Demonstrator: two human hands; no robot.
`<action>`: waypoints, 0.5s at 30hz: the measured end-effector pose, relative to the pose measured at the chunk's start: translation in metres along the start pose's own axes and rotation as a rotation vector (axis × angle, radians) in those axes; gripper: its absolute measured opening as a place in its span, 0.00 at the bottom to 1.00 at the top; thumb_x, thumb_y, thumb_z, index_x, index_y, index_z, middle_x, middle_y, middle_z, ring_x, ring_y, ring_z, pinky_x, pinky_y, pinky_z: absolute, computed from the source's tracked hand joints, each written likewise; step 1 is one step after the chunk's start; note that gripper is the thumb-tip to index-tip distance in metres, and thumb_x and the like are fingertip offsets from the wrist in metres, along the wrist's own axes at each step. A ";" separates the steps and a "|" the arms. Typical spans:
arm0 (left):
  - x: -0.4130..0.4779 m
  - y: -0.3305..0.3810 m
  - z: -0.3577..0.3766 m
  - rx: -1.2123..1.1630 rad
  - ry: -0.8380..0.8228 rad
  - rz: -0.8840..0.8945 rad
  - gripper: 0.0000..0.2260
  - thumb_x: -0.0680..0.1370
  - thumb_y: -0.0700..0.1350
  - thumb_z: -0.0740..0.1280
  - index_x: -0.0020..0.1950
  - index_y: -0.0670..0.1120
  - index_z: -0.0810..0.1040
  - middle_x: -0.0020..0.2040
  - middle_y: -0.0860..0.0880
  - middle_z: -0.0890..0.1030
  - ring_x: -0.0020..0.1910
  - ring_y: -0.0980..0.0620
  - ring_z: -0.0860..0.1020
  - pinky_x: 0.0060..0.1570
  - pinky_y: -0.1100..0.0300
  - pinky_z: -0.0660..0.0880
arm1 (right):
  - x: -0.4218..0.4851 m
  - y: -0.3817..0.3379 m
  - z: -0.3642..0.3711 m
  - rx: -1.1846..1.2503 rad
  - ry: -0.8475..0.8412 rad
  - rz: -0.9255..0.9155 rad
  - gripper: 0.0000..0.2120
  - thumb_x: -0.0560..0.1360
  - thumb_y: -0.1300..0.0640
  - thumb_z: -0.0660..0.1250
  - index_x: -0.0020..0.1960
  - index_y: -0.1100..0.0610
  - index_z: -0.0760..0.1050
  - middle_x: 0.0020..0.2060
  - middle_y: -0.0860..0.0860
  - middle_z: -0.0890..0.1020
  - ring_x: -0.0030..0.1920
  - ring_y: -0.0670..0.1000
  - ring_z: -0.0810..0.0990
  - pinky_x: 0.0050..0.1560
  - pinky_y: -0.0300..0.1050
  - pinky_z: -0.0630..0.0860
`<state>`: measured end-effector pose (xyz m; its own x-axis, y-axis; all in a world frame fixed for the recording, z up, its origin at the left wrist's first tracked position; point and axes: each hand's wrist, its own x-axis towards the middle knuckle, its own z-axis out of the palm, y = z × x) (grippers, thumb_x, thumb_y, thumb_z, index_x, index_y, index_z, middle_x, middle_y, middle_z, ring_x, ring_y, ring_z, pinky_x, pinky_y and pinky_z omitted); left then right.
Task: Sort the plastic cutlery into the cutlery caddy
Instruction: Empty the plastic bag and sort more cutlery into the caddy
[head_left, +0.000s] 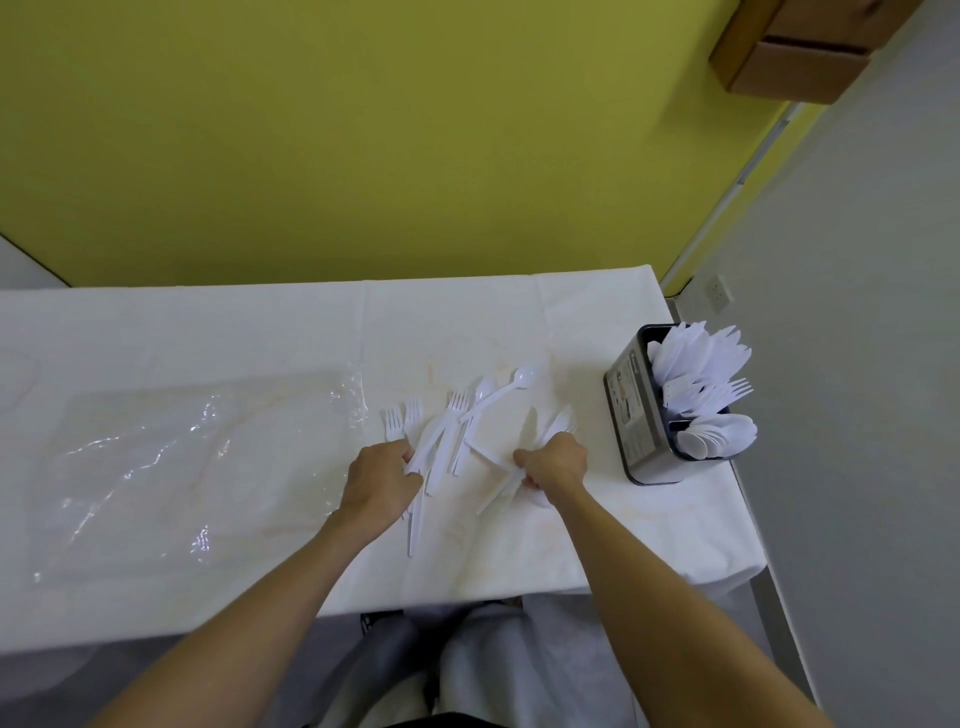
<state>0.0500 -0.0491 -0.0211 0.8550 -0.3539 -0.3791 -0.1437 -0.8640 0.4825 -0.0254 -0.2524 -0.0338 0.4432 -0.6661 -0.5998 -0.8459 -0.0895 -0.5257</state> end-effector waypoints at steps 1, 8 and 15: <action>0.000 0.000 -0.001 -0.009 0.001 0.002 0.03 0.74 0.41 0.66 0.45 0.44 0.78 0.35 0.49 0.78 0.36 0.48 0.76 0.29 0.63 0.65 | -0.001 0.000 -0.001 0.006 0.008 -0.004 0.12 0.72 0.60 0.71 0.35 0.60 0.69 0.26 0.51 0.75 0.23 0.44 0.73 0.24 0.33 0.70; 0.005 0.010 -0.009 -0.131 -0.052 -0.017 0.04 0.74 0.40 0.67 0.45 0.48 0.79 0.40 0.48 0.82 0.42 0.47 0.81 0.40 0.60 0.73 | -0.004 -0.006 -0.009 0.218 0.028 -0.052 0.06 0.73 0.60 0.68 0.39 0.62 0.77 0.32 0.54 0.80 0.29 0.50 0.80 0.32 0.36 0.76; 0.016 0.038 -0.011 -0.221 -0.012 0.072 0.04 0.76 0.45 0.68 0.44 0.44 0.79 0.40 0.46 0.83 0.43 0.44 0.80 0.39 0.59 0.72 | -0.022 -0.012 -0.044 0.428 0.032 -0.233 0.03 0.72 0.65 0.70 0.43 0.59 0.79 0.39 0.57 0.84 0.37 0.51 0.85 0.40 0.41 0.83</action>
<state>0.0636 -0.0834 -0.0007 0.8402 -0.4176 -0.3460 -0.0906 -0.7371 0.6697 -0.0377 -0.2690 0.0120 0.5916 -0.6873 -0.4215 -0.5242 0.0693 -0.8488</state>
